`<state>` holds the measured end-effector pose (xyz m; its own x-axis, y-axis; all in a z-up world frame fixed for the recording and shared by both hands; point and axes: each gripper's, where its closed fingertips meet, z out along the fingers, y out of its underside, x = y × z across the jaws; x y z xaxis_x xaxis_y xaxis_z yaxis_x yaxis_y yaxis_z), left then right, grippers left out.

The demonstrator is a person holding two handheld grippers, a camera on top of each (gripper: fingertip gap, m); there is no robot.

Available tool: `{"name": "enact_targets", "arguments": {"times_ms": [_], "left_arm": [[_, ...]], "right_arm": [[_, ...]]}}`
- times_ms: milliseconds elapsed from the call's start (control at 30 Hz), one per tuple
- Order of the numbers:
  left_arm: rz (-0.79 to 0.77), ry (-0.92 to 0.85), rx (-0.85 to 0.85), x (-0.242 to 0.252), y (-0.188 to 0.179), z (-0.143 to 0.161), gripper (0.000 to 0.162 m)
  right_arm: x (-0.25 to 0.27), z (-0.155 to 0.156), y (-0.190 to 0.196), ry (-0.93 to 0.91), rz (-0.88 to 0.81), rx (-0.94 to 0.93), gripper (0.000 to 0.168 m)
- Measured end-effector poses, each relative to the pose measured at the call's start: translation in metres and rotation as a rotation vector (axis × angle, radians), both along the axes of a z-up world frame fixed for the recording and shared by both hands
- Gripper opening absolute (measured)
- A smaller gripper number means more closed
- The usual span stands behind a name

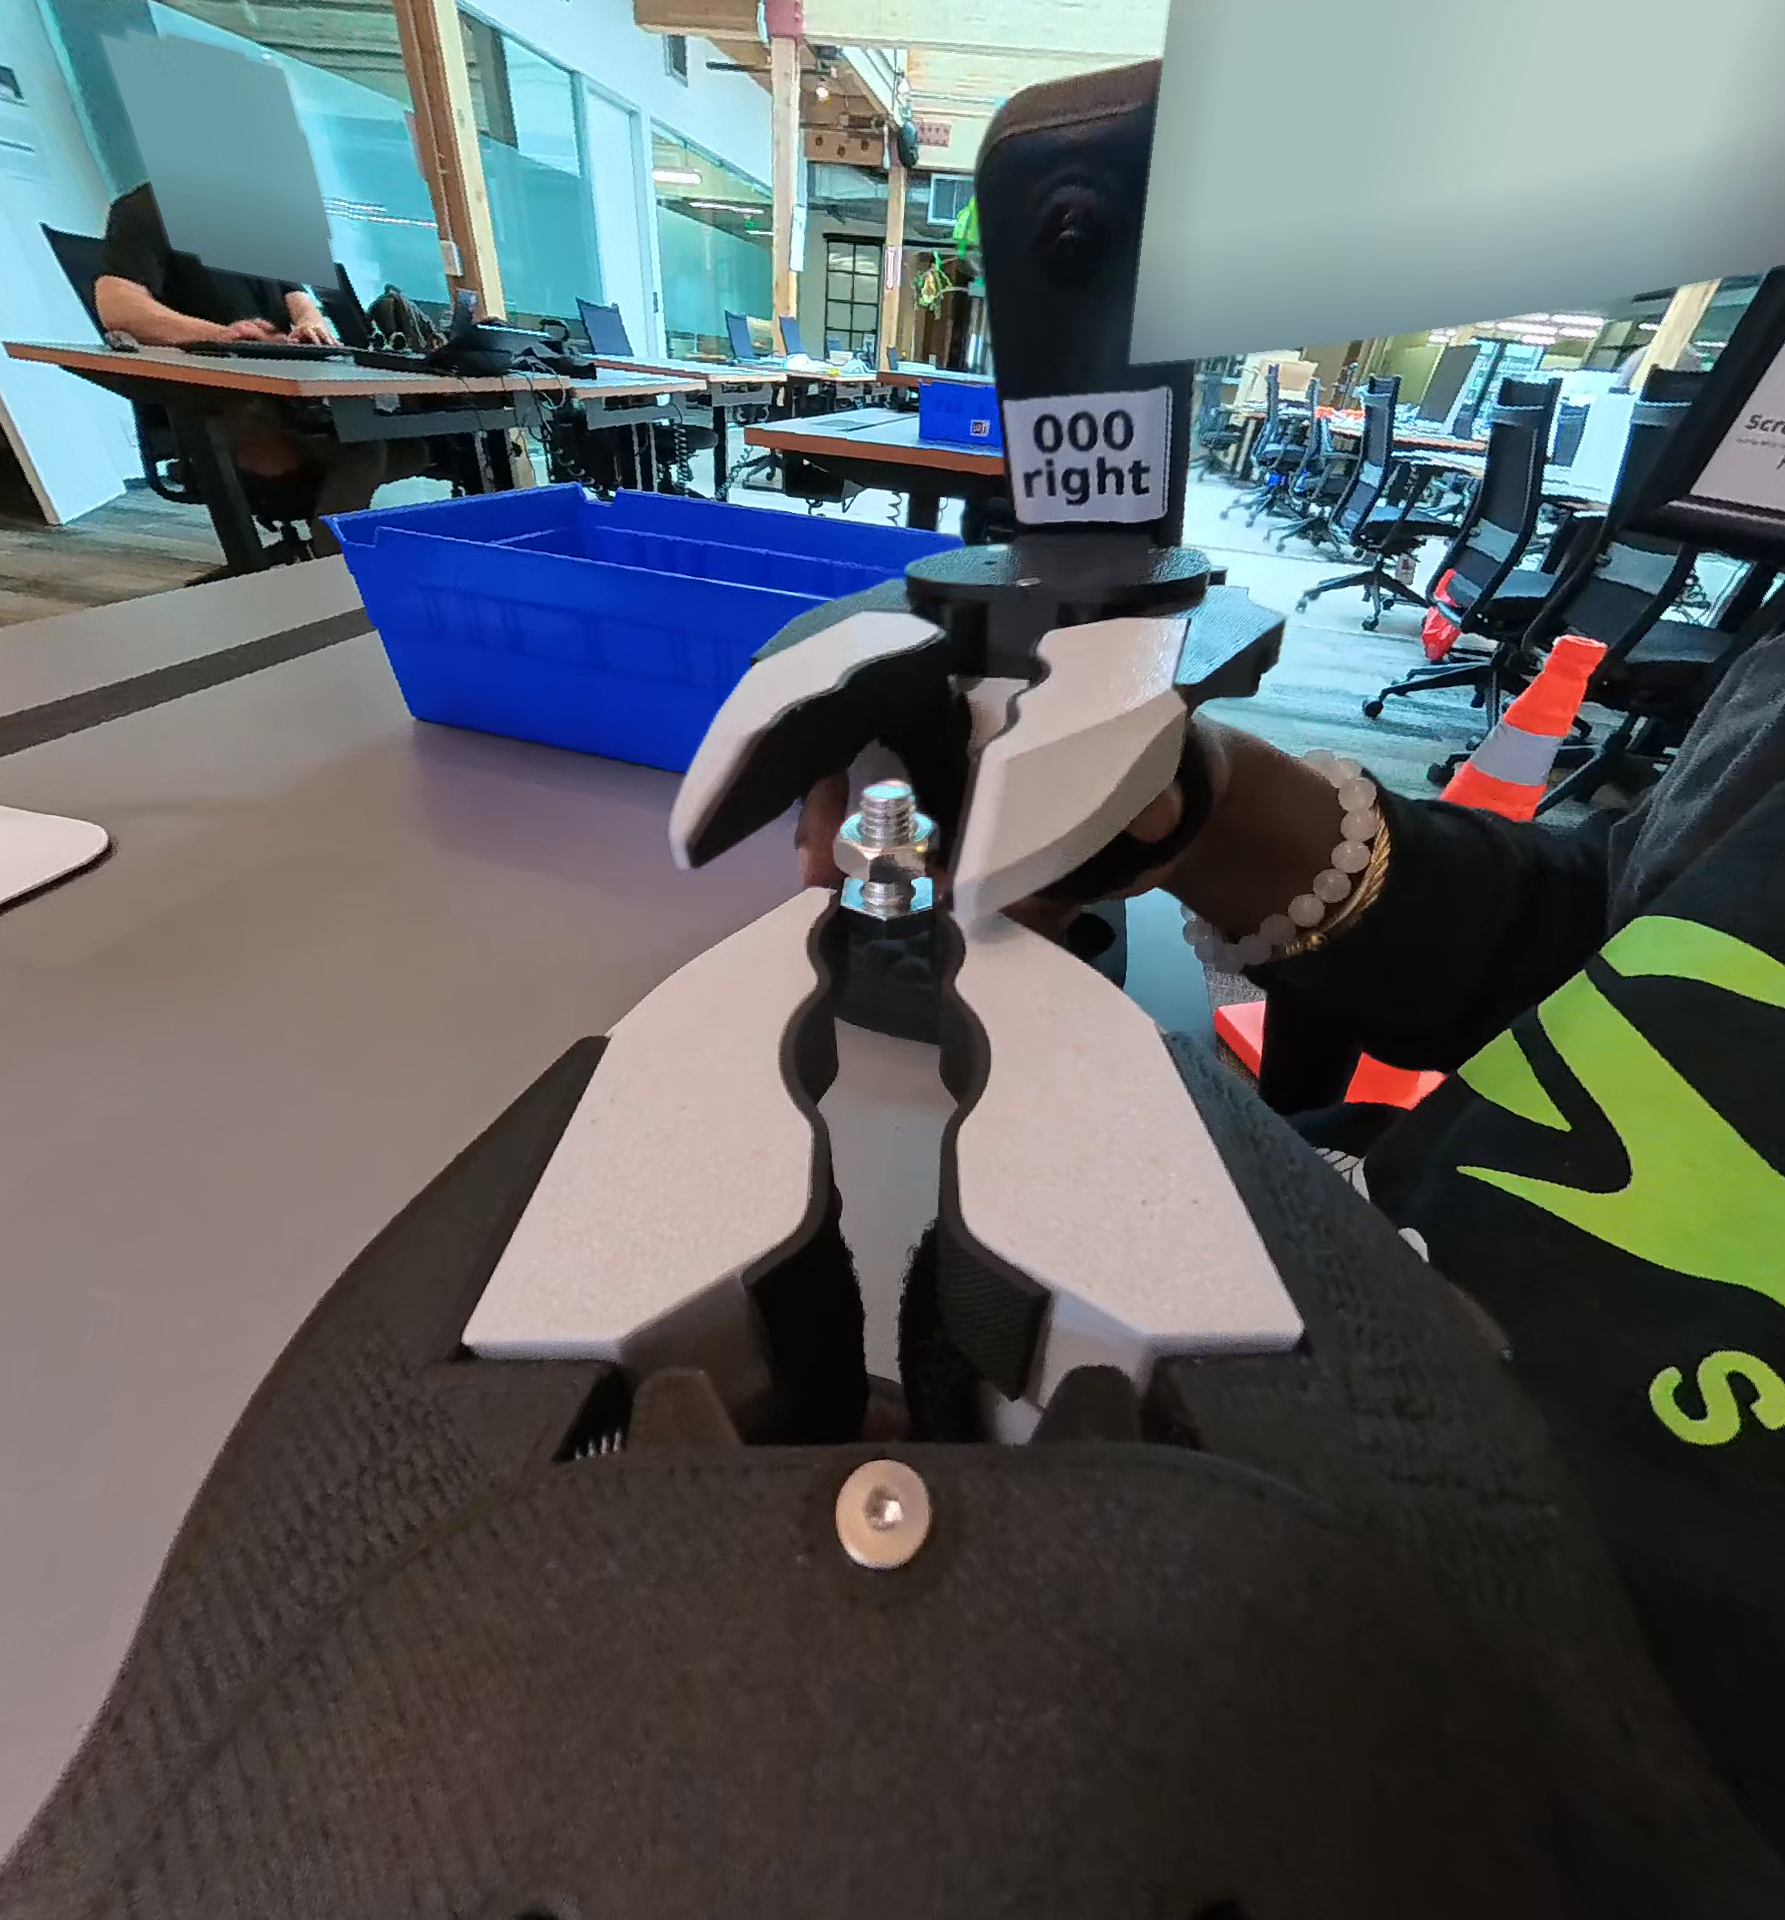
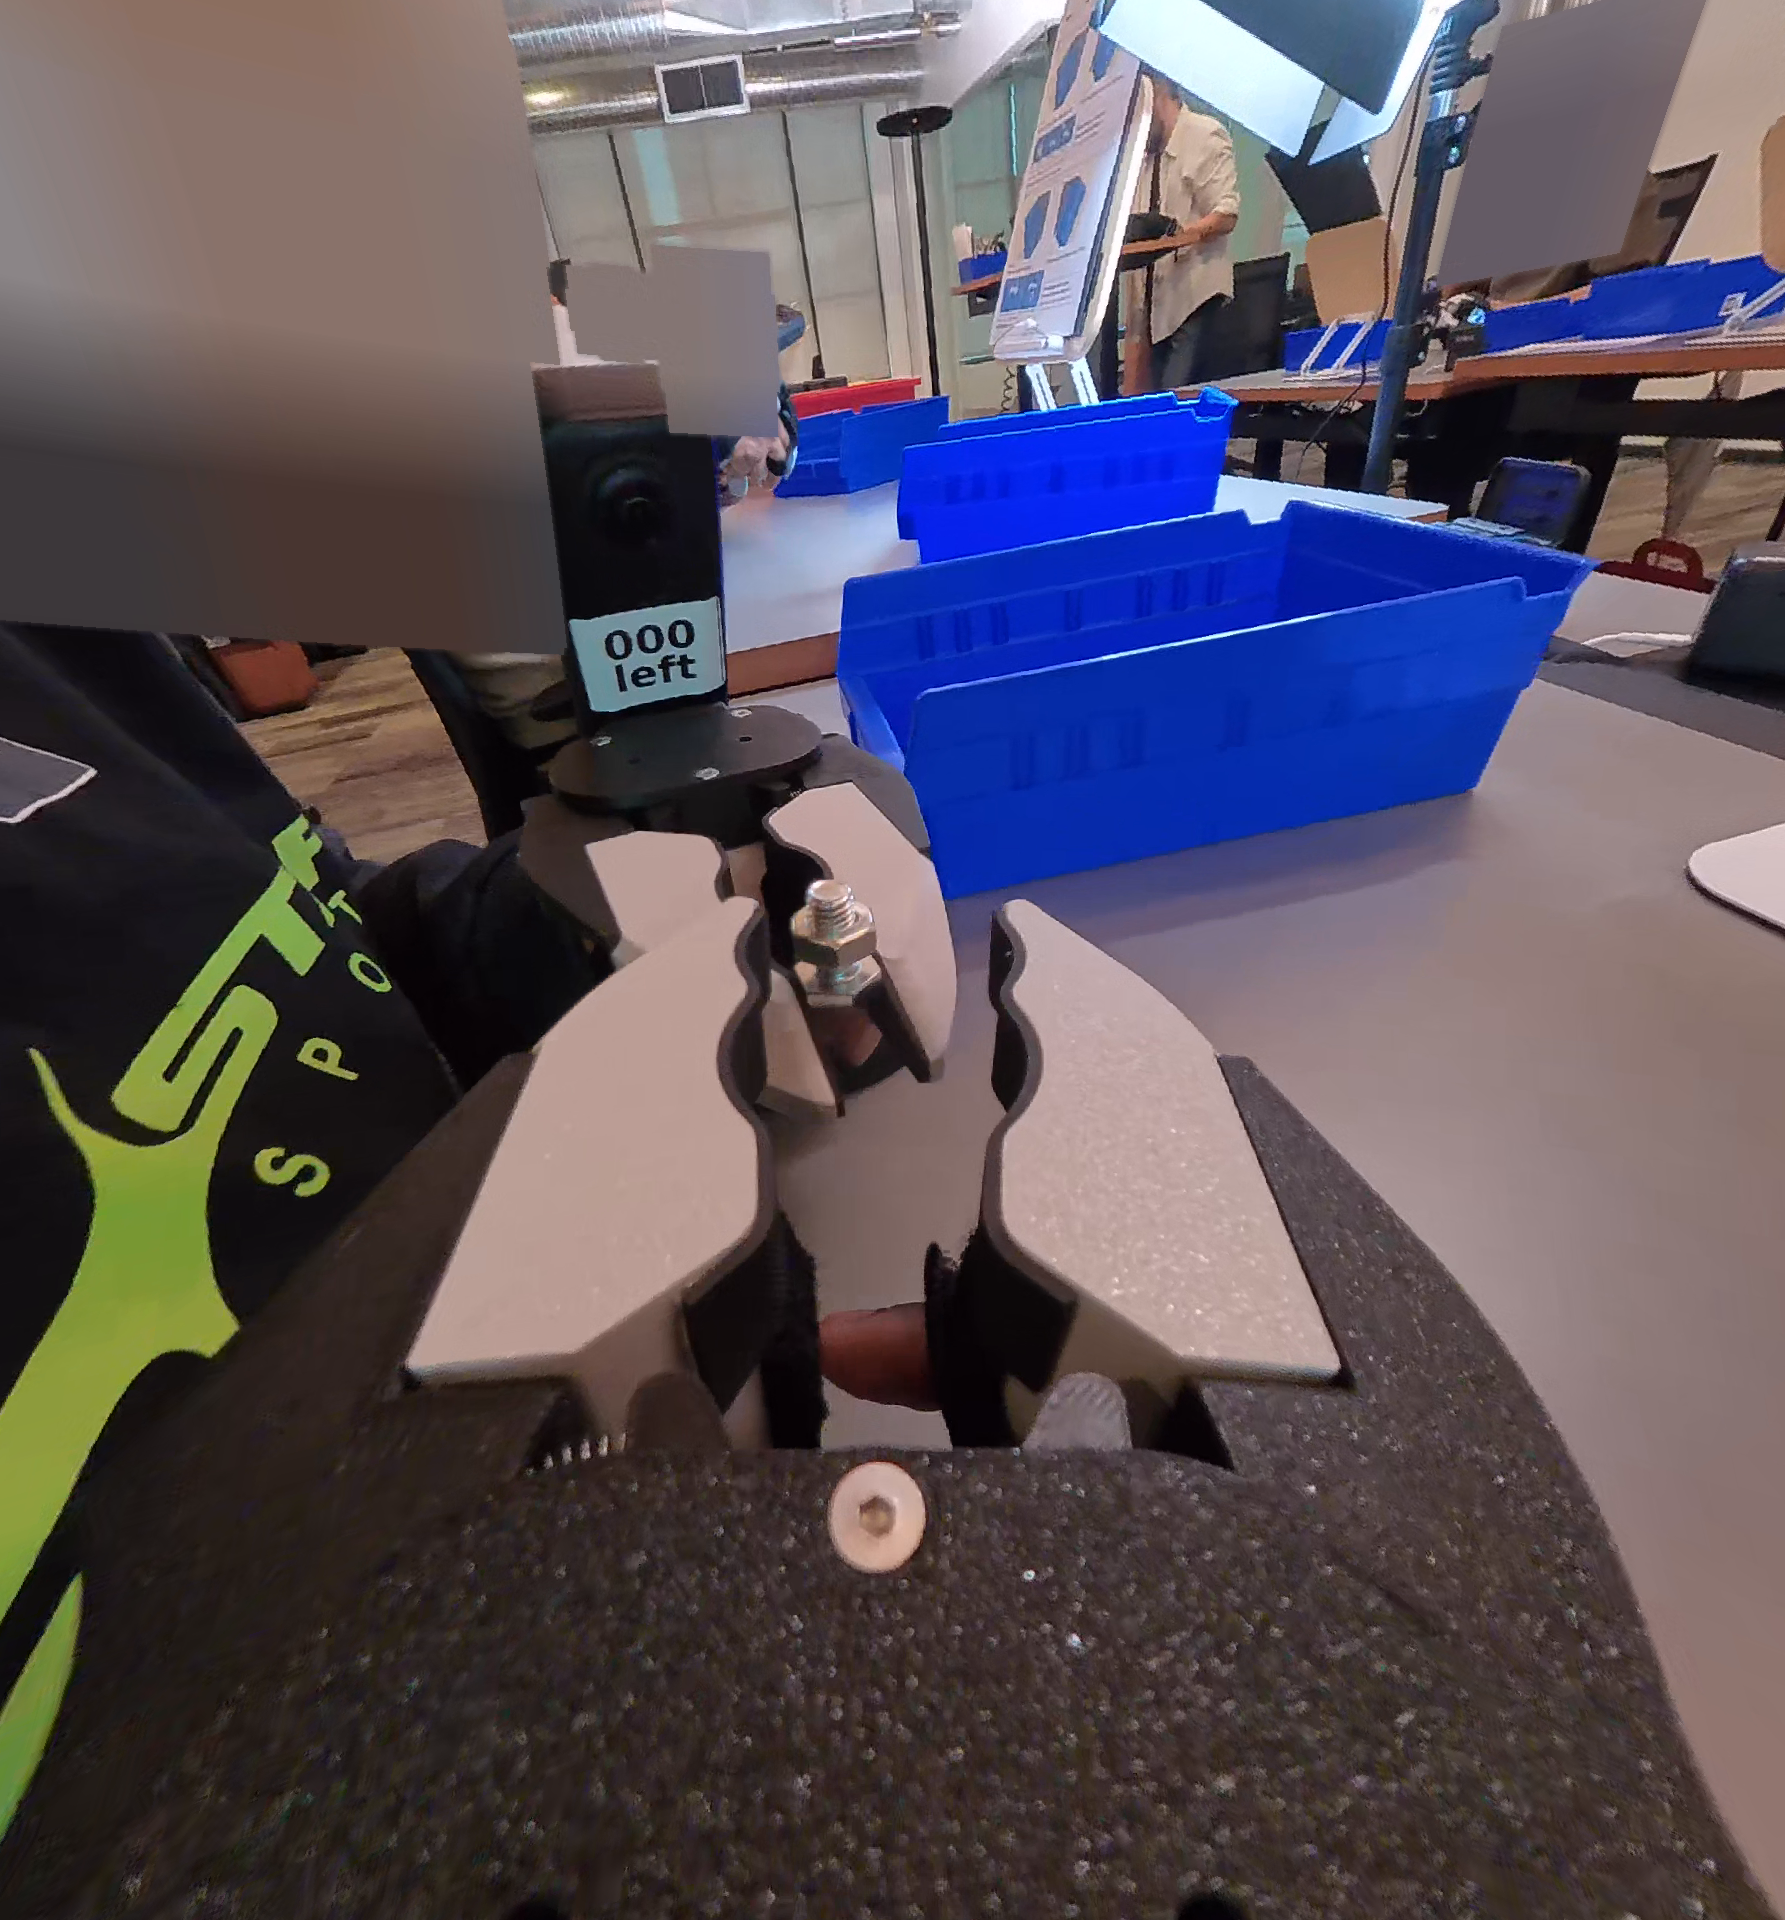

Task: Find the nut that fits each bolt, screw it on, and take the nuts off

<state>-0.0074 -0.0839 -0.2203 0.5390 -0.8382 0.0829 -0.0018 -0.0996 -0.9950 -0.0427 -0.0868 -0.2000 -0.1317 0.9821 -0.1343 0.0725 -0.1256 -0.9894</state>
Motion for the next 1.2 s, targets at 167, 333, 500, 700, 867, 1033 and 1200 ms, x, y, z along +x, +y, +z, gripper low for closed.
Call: {"name": "enact_targets", "arguments": {"times_ms": [167,333,500,700,867,1033,1200], "left_arm": [[-0.007,-0.006,0.007,0.0,-0.001,0.001,0.015],[-0.013,-0.02,0.011,-0.001,-0.002,0.003,0.015],[-0.006,-0.014,0.007,-0.001,-0.001,0.002,0.015],[-0.005,-0.002,0.01,0.0,-0.001,0.001,0.015],[-0.008,0.0,0.011,0.001,-0.001,0.0,0.015],[-0.012,-0.005,0.013,0.001,-0.002,0.001,0.015],[-0.014,-0.014,0.017,0.0,-0.002,0.002,0.015]], "right_arm": [[0.002,0.0,0.003,0.006,-0.002,-0.006,0.043],[0.018,0.002,0.016,0.022,-0.062,0.005,0.021],[0.022,0.006,0.011,0.054,-0.032,-0.011,0.024],[0.004,0.004,-0.003,0.05,0.02,-0.004,0.042],[-0.002,0.002,-0.002,0.045,0.011,0.003,0.042],[0.008,0.004,0.003,0.054,-0.002,0.005,0.038],[0.024,0.004,0.021,0.065,-0.086,0.008,0.017]]}}
